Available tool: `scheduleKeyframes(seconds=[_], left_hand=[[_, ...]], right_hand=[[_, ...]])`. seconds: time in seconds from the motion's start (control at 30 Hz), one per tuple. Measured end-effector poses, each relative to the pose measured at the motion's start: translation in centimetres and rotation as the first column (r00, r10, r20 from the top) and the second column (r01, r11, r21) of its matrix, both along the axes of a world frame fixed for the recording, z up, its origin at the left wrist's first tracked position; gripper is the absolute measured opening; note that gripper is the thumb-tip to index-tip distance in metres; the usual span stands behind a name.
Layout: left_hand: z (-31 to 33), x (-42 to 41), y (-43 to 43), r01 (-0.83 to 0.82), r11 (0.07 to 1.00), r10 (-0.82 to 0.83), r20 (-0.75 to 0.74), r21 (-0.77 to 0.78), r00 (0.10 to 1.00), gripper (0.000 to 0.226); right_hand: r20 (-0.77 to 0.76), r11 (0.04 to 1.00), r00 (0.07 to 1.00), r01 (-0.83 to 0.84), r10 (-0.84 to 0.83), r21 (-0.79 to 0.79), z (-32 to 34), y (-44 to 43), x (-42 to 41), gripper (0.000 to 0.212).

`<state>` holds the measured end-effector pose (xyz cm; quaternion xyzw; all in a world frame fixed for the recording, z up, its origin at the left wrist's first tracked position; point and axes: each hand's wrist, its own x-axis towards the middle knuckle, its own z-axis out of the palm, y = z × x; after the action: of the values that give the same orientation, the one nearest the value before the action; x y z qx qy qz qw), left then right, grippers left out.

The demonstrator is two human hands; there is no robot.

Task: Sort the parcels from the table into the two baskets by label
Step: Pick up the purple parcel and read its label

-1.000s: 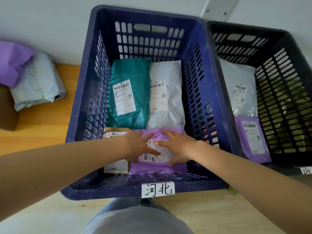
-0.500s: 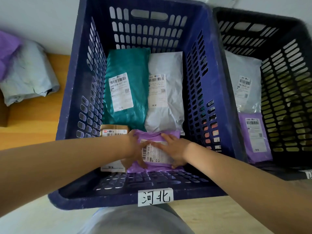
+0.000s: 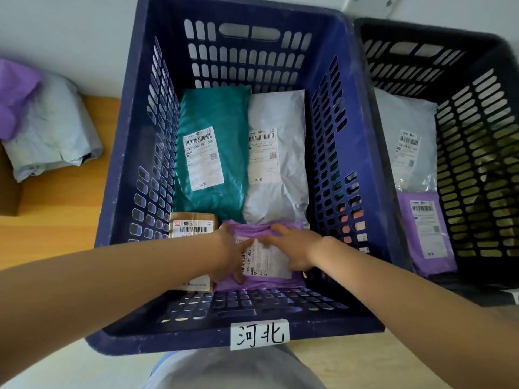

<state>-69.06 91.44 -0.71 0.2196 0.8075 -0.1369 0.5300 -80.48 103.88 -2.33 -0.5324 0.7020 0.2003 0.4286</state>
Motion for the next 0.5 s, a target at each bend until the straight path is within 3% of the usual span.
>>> scheduleKeyframes(seconds=[0.13, 0.3, 0.5], left_hand=[[1.0, 0.7, -1.2, -0.244, 0.953, 0.255, -0.042, 0.18, 0.966, 0.05], [3.0, 1.3, -2.8, -0.382, 0.888, 0.426, -0.142, 0.256, 0.894, 0.05], [6.1, 2.5, -2.8, -0.494, 0.824, 0.565, -0.343, 0.277, 0.751, 0.052]], right_hand=[[0.011, 0.98, 0.985, 0.173, -0.173, -0.1, 1.0, -0.7, 0.2, 0.069], [0.098, 0.882, 0.901, 0.433, -0.422, -0.187, 2.2, -0.7, 0.0, 0.039], [0.273, 0.757, 0.803, 0.593, -0.53, -0.276, 5.0, -0.2, -0.2, 0.053]])
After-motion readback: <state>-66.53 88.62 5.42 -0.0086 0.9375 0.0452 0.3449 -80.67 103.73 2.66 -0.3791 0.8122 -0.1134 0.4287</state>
